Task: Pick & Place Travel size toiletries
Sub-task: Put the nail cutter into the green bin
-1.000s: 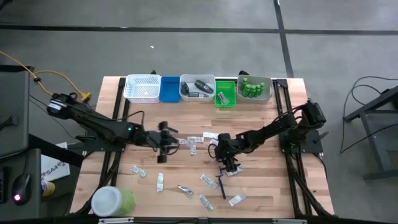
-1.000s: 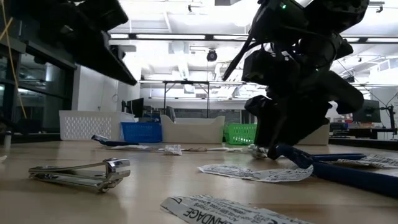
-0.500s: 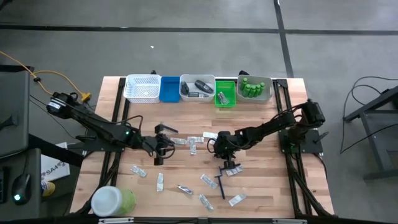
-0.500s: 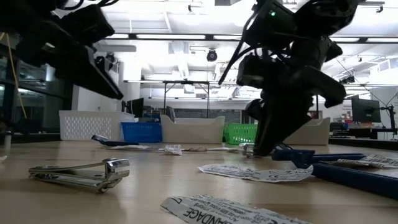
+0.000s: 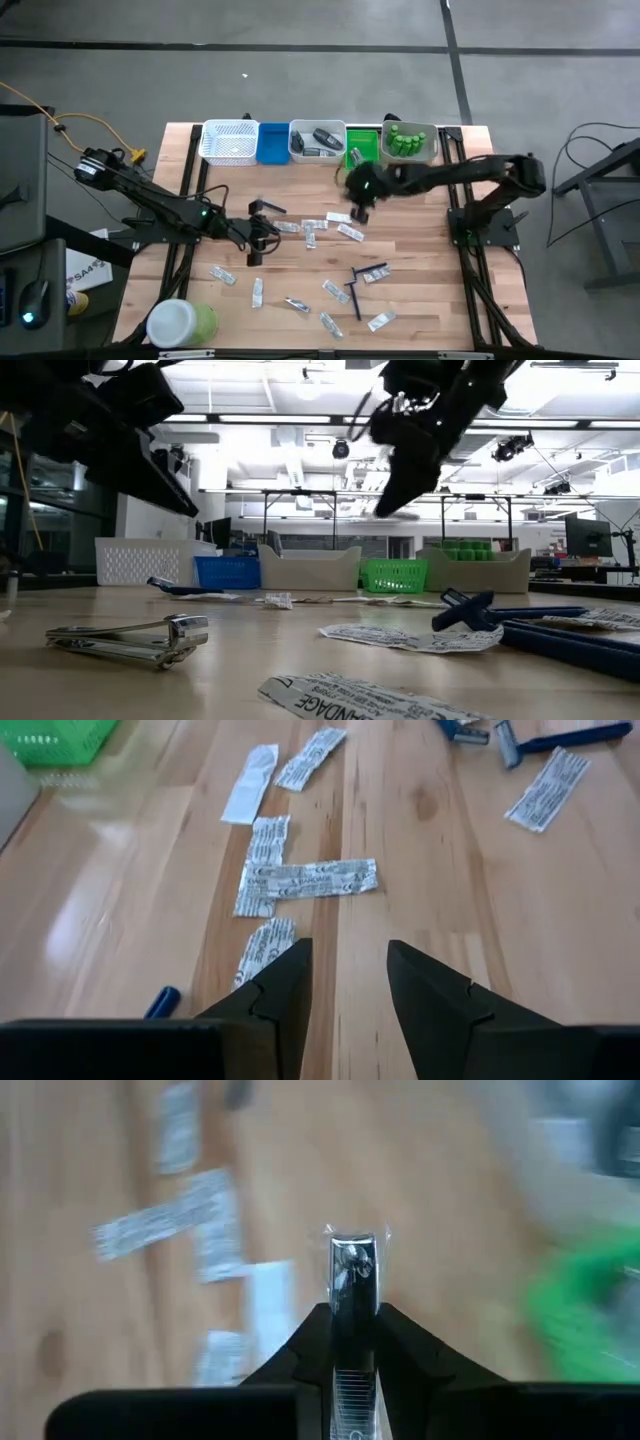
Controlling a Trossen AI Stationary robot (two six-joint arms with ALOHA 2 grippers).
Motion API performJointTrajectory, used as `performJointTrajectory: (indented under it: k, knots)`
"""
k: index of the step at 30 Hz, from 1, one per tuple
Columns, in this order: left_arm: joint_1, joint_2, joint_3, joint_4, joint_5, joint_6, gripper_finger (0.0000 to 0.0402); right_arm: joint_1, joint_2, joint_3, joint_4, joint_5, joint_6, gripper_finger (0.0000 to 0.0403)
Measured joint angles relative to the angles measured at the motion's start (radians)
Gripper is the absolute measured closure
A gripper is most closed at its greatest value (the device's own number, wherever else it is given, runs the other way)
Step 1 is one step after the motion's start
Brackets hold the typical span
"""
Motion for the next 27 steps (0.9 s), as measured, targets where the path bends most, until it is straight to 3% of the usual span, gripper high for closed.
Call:
performJointTrajectory:
  k: [9, 16, 27]
  knots:
    - [0.000, 0.000, 0.001, 0.025, 0.014, 0.008, 0.0270, -0.280, 0.022, 0.002, 0.120, 0.048, 0.083, 0.0359]
    - [0.000, 0.000, 0.001, 0.025, 0.016, 0.008, 0.0270, -0.370, 0.095, -0.001, 0.165, 0.047, 0.089, 0.0357]
    - [0.000, 0.000, 0.001, 0.023, 0.019, 0.008, 0.0270, -0.368, 0.118, -0.001, 0.148, 0.102, 0.095, 0.0162]
